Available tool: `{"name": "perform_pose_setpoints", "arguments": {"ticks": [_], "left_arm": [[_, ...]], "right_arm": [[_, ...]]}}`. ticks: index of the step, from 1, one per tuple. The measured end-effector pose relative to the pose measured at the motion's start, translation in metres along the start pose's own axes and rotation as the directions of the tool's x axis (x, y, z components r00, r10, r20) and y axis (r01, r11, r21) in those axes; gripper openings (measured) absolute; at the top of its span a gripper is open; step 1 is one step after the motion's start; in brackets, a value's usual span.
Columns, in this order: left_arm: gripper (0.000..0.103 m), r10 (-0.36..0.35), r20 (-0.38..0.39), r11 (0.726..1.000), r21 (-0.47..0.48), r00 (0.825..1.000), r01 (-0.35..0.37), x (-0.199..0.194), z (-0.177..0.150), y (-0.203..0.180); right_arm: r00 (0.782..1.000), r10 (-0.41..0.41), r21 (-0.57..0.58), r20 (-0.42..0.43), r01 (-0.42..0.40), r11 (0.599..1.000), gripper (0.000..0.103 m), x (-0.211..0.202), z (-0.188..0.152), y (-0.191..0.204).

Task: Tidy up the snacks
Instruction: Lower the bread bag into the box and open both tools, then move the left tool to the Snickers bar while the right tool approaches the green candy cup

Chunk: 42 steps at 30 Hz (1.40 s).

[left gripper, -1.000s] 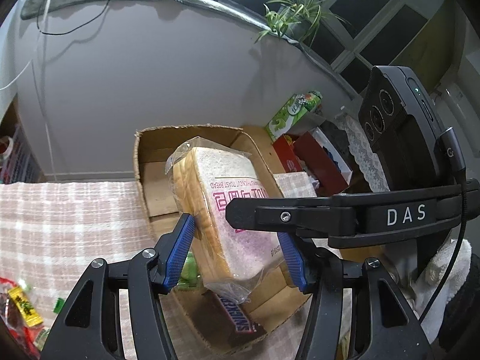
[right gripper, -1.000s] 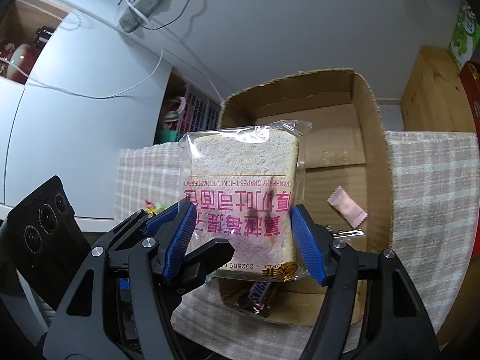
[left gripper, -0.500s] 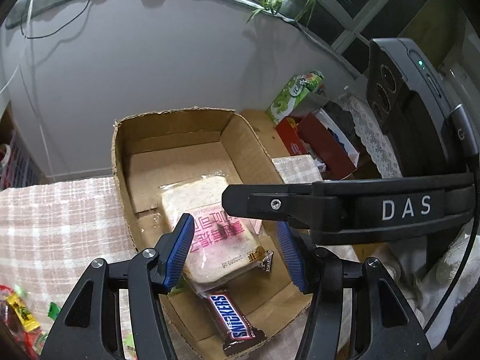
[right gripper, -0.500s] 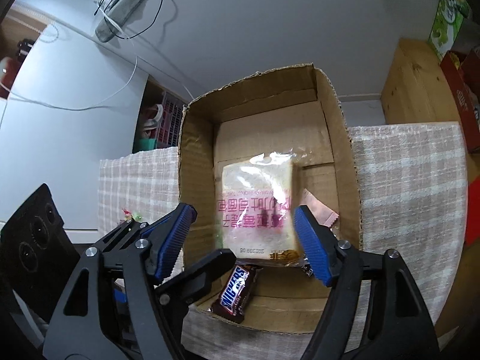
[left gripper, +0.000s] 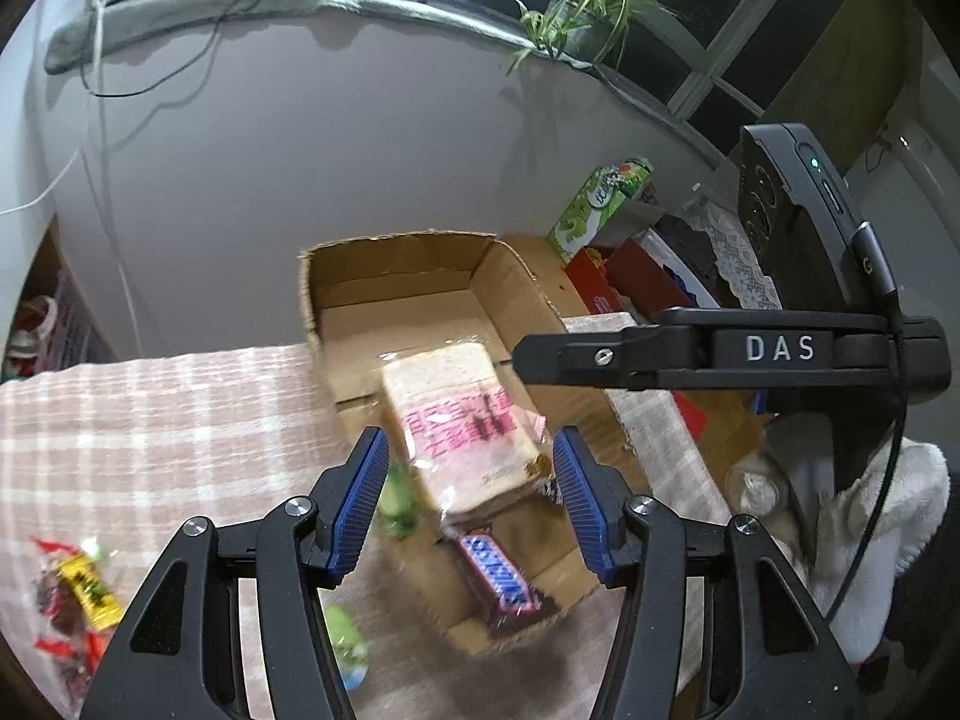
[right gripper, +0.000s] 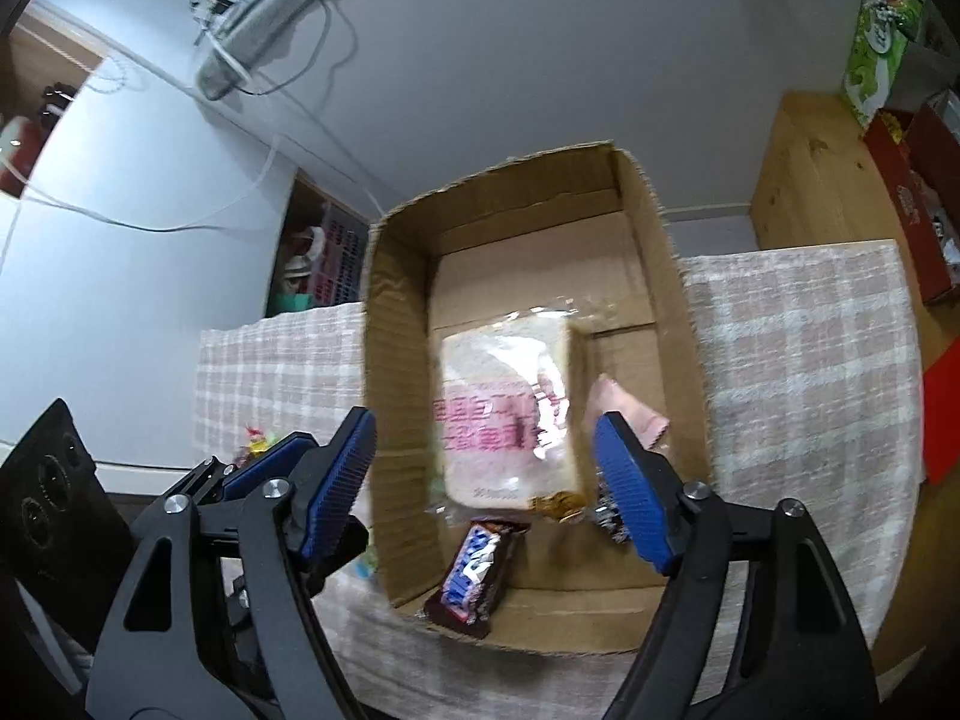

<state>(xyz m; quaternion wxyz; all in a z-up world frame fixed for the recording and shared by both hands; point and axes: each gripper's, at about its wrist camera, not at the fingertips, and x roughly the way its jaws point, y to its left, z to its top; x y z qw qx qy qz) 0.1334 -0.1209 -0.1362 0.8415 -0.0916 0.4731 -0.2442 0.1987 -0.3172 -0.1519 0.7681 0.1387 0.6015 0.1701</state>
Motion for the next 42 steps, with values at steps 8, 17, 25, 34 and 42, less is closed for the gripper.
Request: {"name": "perform_pose_setpoints", "arguments": {"ticks": [8, 17, 25, 34, 42], "left_arm": [[0.055, 0.046, 0.039, 0.998, -0.046, 0.998, -0.045, -0.053, -0.022, 0.036], [0.055, 0.173, 0.075, 0.964, -0.218, 0.982, -0.153, -0.123, -0.072, 0.109], [0.055, 0.234, -0.001, 0.923, -0.315, 0.972, -0.222, -0.145, -0.137, 0.145], [0.052, 0.190, -0.097, 0.958, -0.201, 0.977, -0.206, -0.108, -0.151, 0.146], [0.051, 0.199, -0.148, 0.973, -0.085, 0.969, -0.213, -0.081, -0.155, 0.148]], "right_arm": [[0.998, 0.054, -0.129, 0.044, -0.048, 0.991, 0.086, -0.009, -0.028, 0.041], [0.991, 0.135, -0.229, 0.014, -0.128, 0.965, 0.094, -0.005, -0.061, 0.090], [0.984, 0.152, -0.246, -0.096, -0.172, 0.954, 0.094, 0.018, -0.118, 0.115], [0.981, 0.113, -0.118, -0.160, -0.132, 0.984, 0.071, 0.068, -0.162, 0.100], [0.992, 0.082, 0.022, -0.095, -0.080, 0.997, 0.060, 0.092, -0.165, 0.087]]}}
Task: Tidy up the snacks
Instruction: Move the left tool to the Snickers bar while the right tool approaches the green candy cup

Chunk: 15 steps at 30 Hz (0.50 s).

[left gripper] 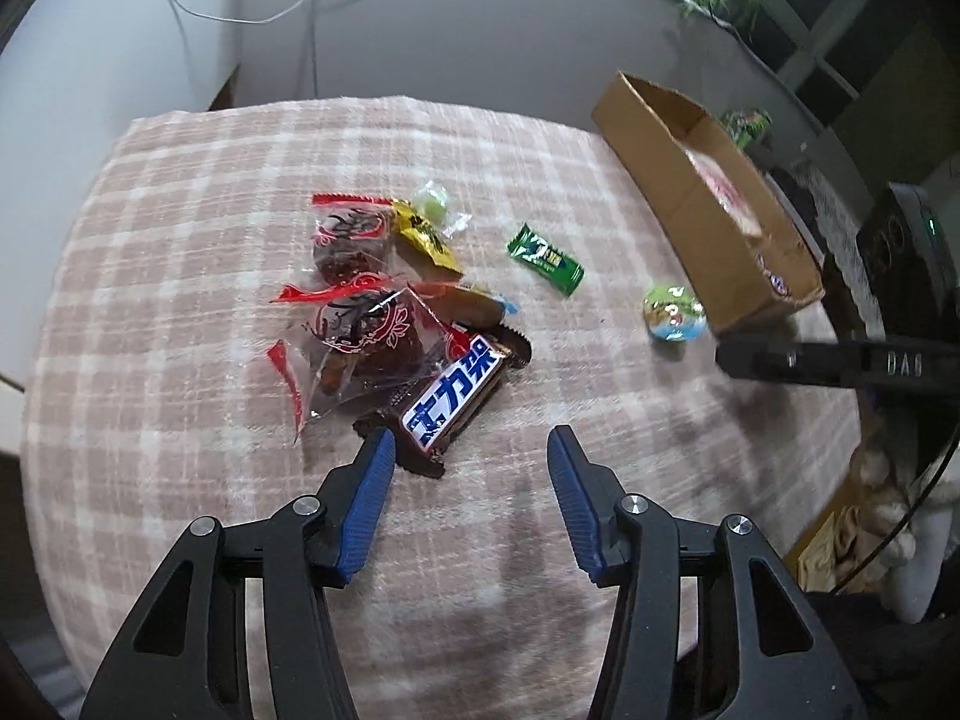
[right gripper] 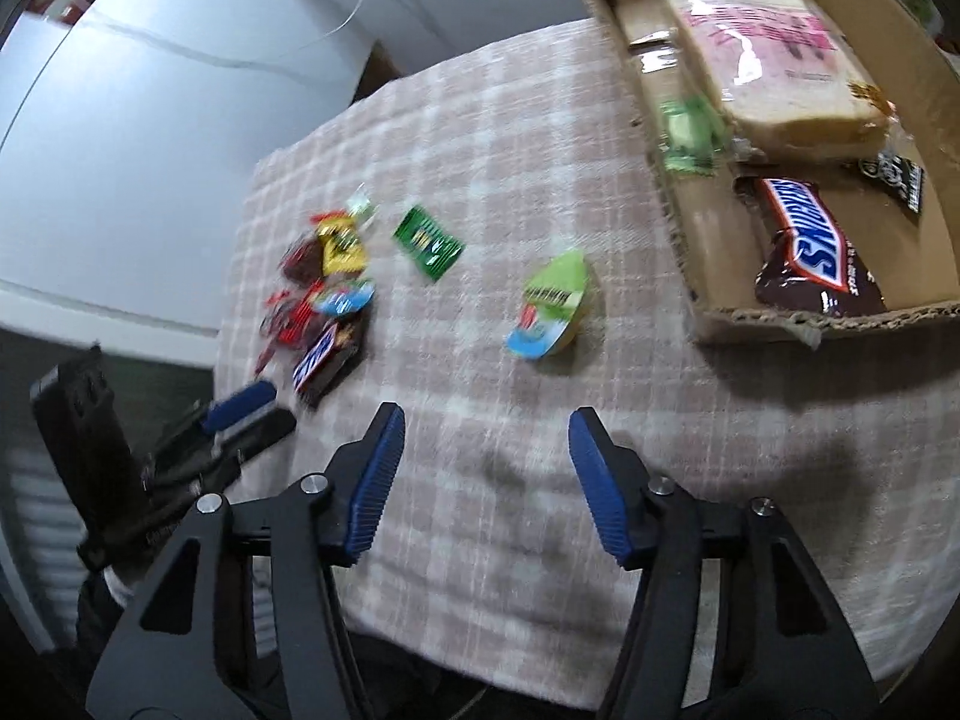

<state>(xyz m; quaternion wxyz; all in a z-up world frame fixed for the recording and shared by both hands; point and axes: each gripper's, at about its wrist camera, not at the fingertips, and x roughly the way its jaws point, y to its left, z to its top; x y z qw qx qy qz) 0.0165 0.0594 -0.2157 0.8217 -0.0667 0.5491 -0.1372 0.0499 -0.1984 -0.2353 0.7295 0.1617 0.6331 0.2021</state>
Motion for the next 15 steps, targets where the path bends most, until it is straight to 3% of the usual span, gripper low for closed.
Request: {"name": "perform_pose_setpoints", "arguments": {"ticks": [9, 15], "left_arm": [[0.051, -0.005, 0.018, 0.998, 0.061, 1.000, 0.004, 0.009, 0.006, 0.006], [0.051, -0.023, 0.024, 0.995, 0.098, 0.999, 0.021, 0.015, 0.011, 0.002]], "right_arm": [[0.996, -0.050, 0.091, 0.077, 0.043, 0.995, 0.055, 0.010, 0.009, 0.000], [0.980, -0.143, 0.125, 0.136, 0.126, 0.984, 0.054, 0.017, 0.012, 0.005]]}}
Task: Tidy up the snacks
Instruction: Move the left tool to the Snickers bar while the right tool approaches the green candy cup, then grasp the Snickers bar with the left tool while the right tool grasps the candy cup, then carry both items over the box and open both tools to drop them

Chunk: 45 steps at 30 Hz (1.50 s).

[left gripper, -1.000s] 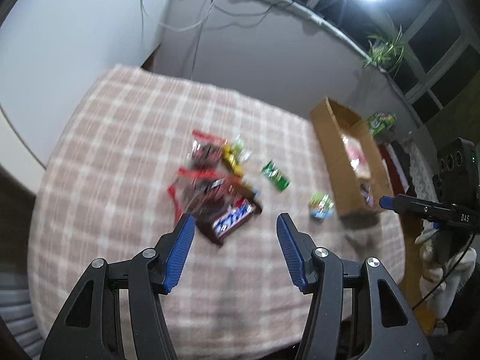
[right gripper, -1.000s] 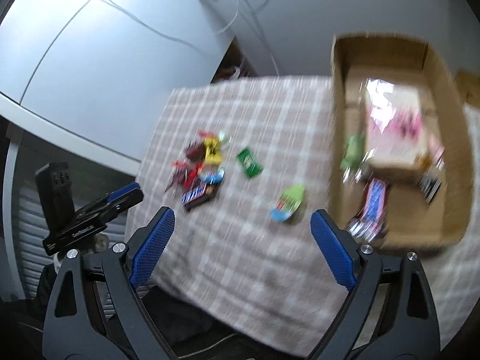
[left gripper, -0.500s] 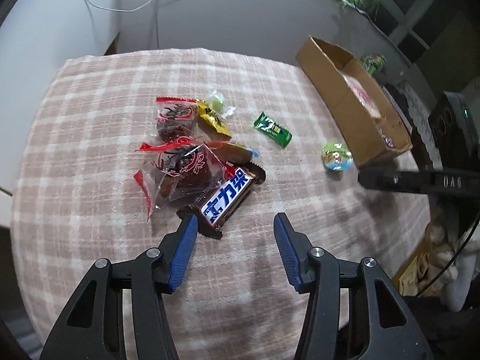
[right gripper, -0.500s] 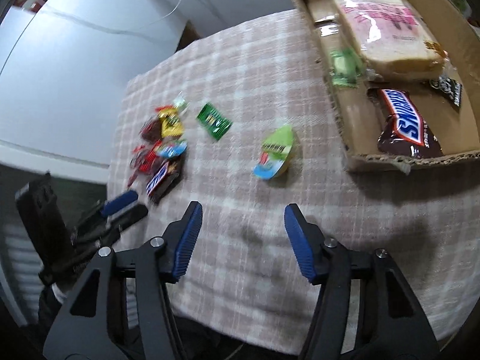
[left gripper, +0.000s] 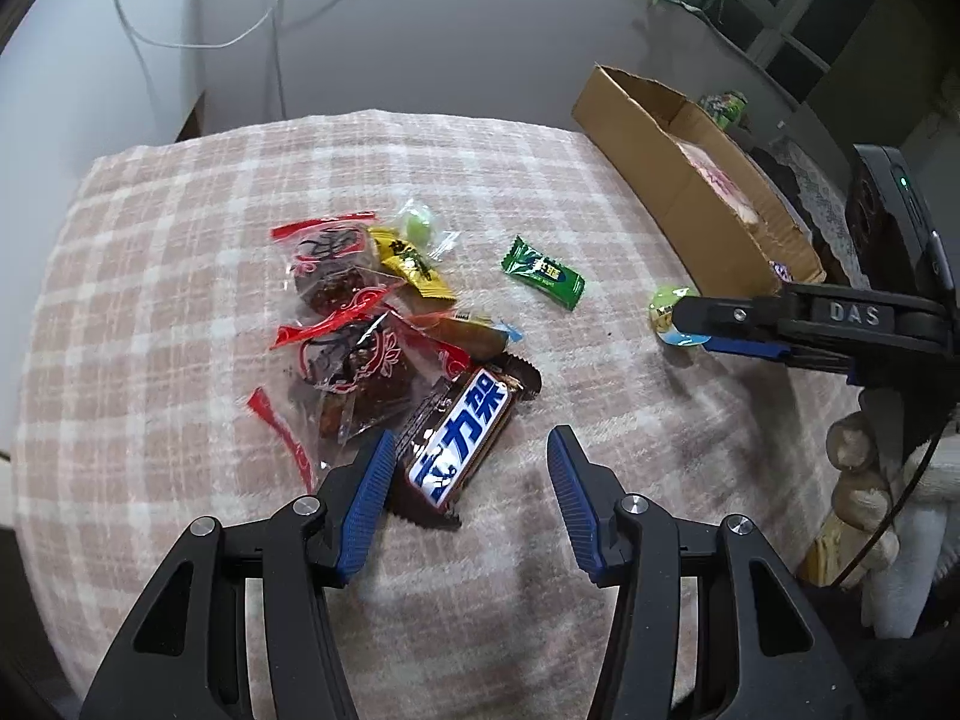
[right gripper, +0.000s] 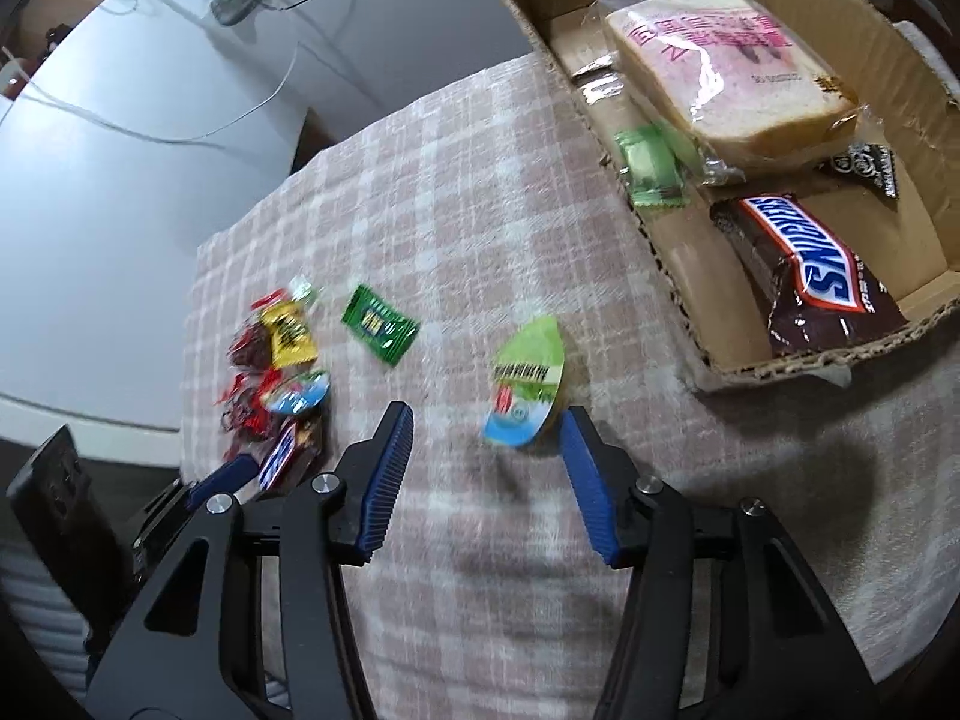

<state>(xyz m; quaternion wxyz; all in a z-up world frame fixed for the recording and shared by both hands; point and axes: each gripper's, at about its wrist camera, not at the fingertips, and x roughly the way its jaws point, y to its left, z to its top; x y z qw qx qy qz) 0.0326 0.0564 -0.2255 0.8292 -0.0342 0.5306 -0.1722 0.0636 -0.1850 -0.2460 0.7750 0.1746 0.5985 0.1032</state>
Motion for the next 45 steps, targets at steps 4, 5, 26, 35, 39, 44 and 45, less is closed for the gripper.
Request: {"name": "perform_pose_setpoints", "arguments": {"ticks": [4, 5, 26, 35, 39, 44, 45], "left_arm": [[0.051, 0.010, -0.010, 0.999, 0.033, 1.000, -0.010, 0.008, 0.005, 0.000], [0.051, 0.010, -0.012, 0.999, 0.038, 1.000, -0.010, 0.009, 0.006, 0.000], [0.032, 0.067, -0.016, 0.997, -0.034, 0.998, -0.068, 0.017, -0.001, 0.001], [0.030, 0.053, -0.016, 0.992, -0.116, 0.998, -0.054, 0.002, -0.009, 0.000], [0.028, 0.047, -0.012, 0.989, -0.139, 0.999, -0.048, -0.008, -0.015, -0.006], [0.028, 0.049, -0.007, 0.988, -0.149, 0.999, -0.050, -0.015, -0.018, -0.012], [0.028, 0.047, 0.000, 0.986, -0.161, 0.999, -0.046, -0.018, -0.017, -0.013]], "right_arm": [[0.998, -0.054, -0.011, 0.026, 0.054, 0.998, 0.053, 0.011, 0.003, 0.004], [0.997, -0.064, -0.023, 0.037, 0.065, 0.998, 0.051, 0.012, 0.003, 0.006], [0.997, -0.076, -0.307, -0.007, 0.070, 0.949, 0.024, 0.034, -0.009, 0.048], [0.999, -0.038, -0.323, -0.028, 0.027, 0.946, 0.024, 0.016, -0.004, 0.044], [0.999, -0.020, -0.330, -0.030, 0.009, 0.944, 0.024, 0.004, -0.003, 0.041], [0.999, -0.003, -0.333, -0.037, -0.009, 0.943, 0.024, -0.008, -0.004, 0.033], [0.999, 0.002, -0.332, -0.037, -0.014, 0.943, 0.024, -0.010, -0.003, 0.032]]}}
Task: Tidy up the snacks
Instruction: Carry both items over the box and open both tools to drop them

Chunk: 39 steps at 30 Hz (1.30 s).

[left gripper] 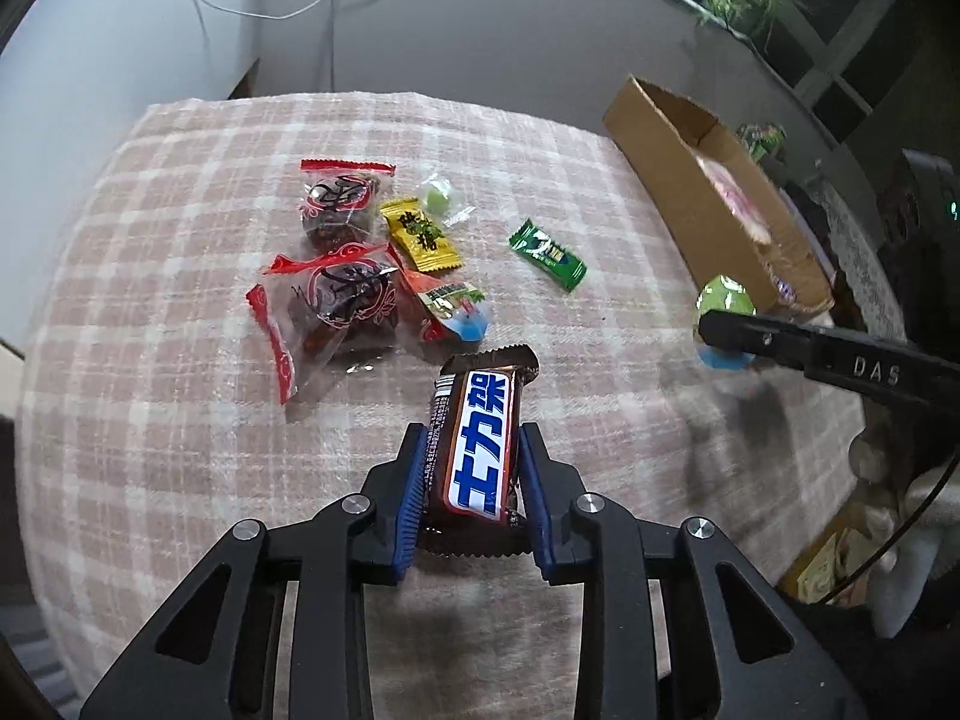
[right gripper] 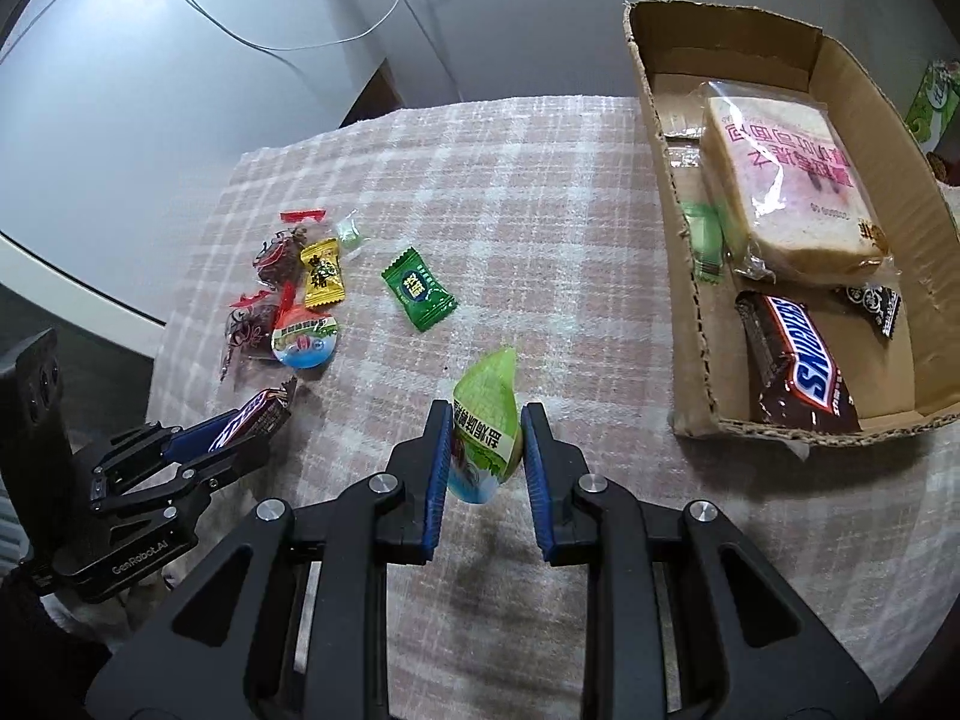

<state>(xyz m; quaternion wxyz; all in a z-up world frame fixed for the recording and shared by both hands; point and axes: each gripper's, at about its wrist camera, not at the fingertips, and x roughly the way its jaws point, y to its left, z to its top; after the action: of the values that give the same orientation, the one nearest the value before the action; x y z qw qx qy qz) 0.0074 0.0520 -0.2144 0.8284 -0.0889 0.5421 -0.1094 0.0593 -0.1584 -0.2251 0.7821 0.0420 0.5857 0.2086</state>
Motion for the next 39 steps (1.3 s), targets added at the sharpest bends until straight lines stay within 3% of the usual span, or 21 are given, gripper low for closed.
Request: {"name": "perform_pose_setpoints", "arguments": {"ticks": [11, 23, 29, 39], "left_arm": [[0.028, -0.054, 0.072, 0.998, 0.041, 0.996, 0.051, -0.024, 0.021, -0.034], [0.028, -0.148, 0.097, 0.978, 0.162, 0.984, 0.131, -0.011, 0.056, -0.099], [0.028, -0.175, 0.092, 0.964, 0.219, 0.980, 0.151, 0.004, 0.070, -0.133], [0.028, -0.192, 0.065, 0.944, 0.286, 0.979, 0.166, 0.031, 0.085, -0.178]], "right_arm": [[0.997, 0.011, 0.021, 0.076, -0.013, 1.000, 0.024, -0.054, 0.003, -0.025], [0.980, -0.115, 0.115, 0.162, 0.097, 0.989, 0.024, -0.106, 0.008, -0.103], [0.966, -0.186, 0.129, 0.178, 0.164, 0.978, 0.024, -0.109, 0.015, -0.131], [0.971, -0.199, 0.130, 0.136, 0.182, 0.975, 0.024, -0.090, 0.022, -0.150]]}}
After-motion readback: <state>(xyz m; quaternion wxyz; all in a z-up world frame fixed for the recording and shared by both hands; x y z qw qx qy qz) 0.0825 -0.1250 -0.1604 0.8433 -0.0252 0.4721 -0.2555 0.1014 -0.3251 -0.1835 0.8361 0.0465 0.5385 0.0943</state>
